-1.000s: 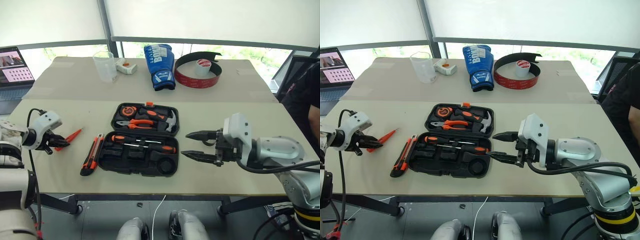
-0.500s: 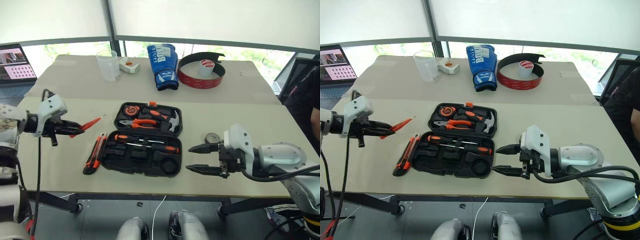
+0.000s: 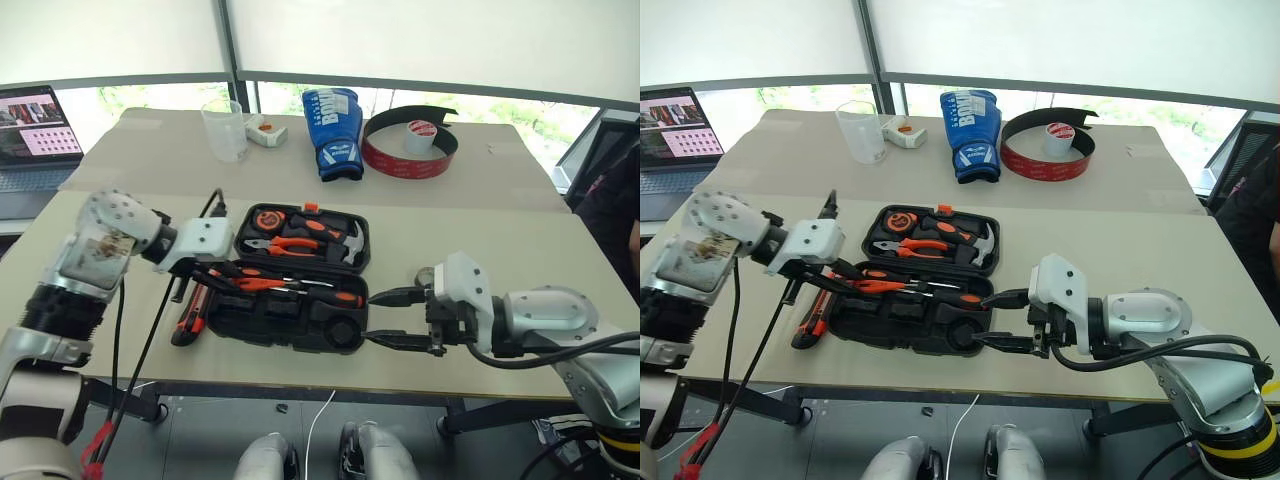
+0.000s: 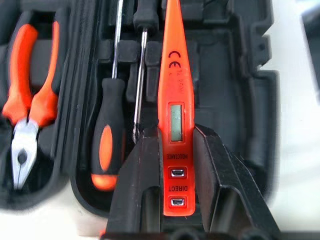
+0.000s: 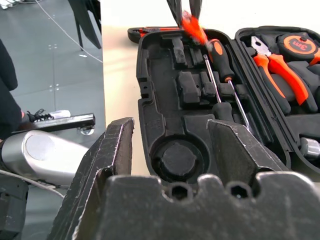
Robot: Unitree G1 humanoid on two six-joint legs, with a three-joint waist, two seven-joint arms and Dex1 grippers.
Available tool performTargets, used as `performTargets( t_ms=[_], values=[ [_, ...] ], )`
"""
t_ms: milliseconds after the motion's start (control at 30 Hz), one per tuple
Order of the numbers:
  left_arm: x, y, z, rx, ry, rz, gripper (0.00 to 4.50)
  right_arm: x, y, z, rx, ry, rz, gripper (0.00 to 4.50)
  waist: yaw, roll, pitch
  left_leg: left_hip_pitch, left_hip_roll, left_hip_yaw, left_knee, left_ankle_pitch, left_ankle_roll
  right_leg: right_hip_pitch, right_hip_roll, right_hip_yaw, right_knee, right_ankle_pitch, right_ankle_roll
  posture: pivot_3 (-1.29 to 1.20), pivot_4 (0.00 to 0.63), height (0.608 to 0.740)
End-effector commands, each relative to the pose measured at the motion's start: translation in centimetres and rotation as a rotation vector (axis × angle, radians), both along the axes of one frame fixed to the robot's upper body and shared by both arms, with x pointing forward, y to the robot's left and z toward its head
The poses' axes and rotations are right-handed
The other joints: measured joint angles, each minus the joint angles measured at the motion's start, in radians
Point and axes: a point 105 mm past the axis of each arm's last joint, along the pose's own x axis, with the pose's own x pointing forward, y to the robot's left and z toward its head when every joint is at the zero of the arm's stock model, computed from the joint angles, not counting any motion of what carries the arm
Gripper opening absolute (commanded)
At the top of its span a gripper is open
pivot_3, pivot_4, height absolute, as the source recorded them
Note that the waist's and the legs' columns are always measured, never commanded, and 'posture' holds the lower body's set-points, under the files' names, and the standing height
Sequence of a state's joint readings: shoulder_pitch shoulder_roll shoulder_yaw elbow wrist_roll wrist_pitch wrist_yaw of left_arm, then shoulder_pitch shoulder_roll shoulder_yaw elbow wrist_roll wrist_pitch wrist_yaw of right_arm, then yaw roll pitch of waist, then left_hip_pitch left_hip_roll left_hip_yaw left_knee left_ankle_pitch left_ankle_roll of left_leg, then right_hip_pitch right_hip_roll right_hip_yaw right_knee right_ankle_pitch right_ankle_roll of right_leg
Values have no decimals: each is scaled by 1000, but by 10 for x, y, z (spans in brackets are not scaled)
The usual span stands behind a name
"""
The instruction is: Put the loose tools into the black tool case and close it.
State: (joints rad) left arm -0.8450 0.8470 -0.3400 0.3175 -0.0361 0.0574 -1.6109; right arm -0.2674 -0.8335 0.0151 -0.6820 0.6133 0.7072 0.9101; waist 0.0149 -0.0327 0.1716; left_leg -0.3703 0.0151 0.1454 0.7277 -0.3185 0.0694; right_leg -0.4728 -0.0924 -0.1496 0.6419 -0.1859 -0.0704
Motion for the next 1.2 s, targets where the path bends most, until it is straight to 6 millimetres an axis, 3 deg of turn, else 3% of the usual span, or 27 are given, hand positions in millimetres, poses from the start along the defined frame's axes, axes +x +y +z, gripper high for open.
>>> performTargets(
  t_ms=[33,200,333,767,933,1200],
  values=[
    [8,-4,-2,42,-34,-56,389,-6,3,7,13,-35,-1,3301,0,0,0,0,0,0,0,0,0,0,0,0,0,0,0,0,150,727],
    [15,-17,-8,58,-25,-93,389,-10,0,7,16,-41,-30,3301,-1,0,0,0,0,0,0,0,0,0,0,0,0,0,0,0,150,727],
    [22,-7,-14,115,-11,-34,389,-9,-2,7,22,-48,-57,3301,-4,0,0,0,0,0,0,0,0,0,0,0,0,0,0,0,150,727],
    [16,12,-18,198,38,10,389,-1,-2,9,49,-76,-100,3301,-7,0,0,1,1,-1,0,0,0,0,1,1,1,0,0,0,150,727],
    [21,4,1,113,39,48,389,-1,-2,7,53,-73,-106,3301,-6,0,0,0,1,-1,0,0,0,0,1,0,1,0,0,0,150,727],
    [20,9,-12,159,53,36,389,1,3,9,67,-80,-105,3301,-3,0,0,0,0,-1,1,0,1,0,1,1,0,0,0,0,150,727]
  ],
)
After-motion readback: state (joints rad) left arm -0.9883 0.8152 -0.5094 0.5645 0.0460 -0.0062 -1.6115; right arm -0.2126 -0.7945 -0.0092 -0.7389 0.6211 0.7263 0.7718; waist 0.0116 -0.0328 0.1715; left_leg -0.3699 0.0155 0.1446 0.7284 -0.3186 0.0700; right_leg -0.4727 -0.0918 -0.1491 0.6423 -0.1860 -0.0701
